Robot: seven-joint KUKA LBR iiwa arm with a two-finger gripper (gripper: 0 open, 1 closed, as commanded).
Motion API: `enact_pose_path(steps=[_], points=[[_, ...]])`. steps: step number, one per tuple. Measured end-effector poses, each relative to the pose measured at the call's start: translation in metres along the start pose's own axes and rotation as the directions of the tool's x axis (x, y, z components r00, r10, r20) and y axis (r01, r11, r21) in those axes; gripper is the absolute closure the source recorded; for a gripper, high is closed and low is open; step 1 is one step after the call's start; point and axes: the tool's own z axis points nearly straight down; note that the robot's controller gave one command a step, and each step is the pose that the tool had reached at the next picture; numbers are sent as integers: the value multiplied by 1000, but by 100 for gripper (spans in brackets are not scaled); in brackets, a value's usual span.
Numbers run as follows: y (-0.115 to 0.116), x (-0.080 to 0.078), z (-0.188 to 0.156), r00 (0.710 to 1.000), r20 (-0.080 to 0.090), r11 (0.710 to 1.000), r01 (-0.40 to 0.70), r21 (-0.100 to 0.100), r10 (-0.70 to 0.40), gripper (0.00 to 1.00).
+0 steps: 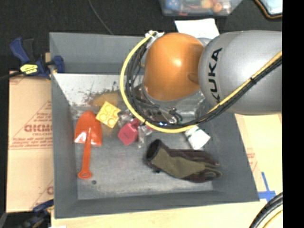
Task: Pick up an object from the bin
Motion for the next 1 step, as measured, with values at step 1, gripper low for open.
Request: enact_pose_path(steps=[1], points=[[9, 5, -26, 980, -2, 980, 201, -2, -201, 100]])
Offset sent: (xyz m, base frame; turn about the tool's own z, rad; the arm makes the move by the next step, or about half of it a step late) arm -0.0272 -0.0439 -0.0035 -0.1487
